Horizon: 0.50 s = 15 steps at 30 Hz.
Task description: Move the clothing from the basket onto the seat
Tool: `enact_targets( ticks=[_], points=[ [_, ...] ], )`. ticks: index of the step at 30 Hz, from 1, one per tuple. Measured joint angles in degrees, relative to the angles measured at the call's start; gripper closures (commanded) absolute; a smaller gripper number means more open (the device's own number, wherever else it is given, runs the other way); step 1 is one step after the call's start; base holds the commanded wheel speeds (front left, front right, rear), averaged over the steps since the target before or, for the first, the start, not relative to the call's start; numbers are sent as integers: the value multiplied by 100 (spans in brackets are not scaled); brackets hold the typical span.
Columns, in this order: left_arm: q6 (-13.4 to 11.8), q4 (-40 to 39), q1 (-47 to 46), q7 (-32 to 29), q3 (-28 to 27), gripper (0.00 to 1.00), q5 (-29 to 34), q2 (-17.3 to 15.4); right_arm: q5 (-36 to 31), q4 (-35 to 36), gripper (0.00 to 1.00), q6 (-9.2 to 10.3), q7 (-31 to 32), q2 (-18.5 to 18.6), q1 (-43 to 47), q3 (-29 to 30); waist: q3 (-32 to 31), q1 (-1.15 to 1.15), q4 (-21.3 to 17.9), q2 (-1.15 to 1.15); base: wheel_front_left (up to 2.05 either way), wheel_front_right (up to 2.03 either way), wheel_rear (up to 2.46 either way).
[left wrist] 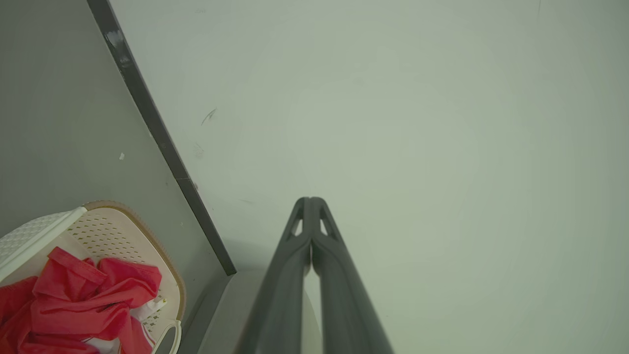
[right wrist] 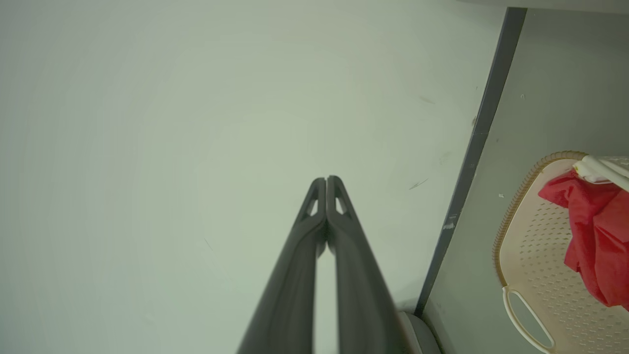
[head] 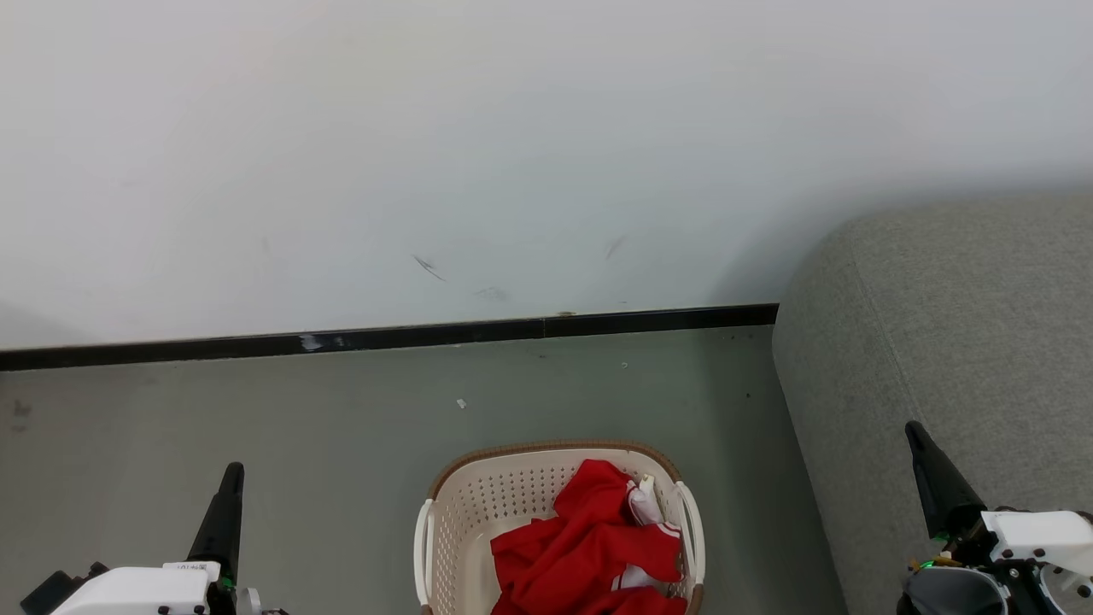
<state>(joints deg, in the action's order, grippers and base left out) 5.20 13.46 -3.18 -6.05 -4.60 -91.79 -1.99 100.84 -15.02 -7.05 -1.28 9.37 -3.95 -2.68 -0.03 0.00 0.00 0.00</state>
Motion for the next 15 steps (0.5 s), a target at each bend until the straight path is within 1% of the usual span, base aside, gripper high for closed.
enact_targets(
  ticks=[9, 12, 13, 15],
  points=[
    [0, 0, 0, 0, 0, 100, 0, 0, 1, 0, 100, 0, 0, 0, 0, -1, 0, 0, 0, 0, 0, 0, 0],
    [-2, 151, 88, 5, 18, 100, 2, 66, 0, -129, 100, 5, 1, -87, 112, -23, 0, 0, 0, 0, 0, 0, 0],
    [-2, 214, 150, 5, 26, 0, 2, 101, 0, -191, 0, 5, 1, -135, 175, -34, 0, 0, -1, 0, 0, 0, 0],
    [-2, 319, 268, 7, 47, 0, 2, 174, 0, -286, 0, 7, 1, -224, 322, -60, 0, 0, -1, 0, 0, 0, 0]
  ],
)
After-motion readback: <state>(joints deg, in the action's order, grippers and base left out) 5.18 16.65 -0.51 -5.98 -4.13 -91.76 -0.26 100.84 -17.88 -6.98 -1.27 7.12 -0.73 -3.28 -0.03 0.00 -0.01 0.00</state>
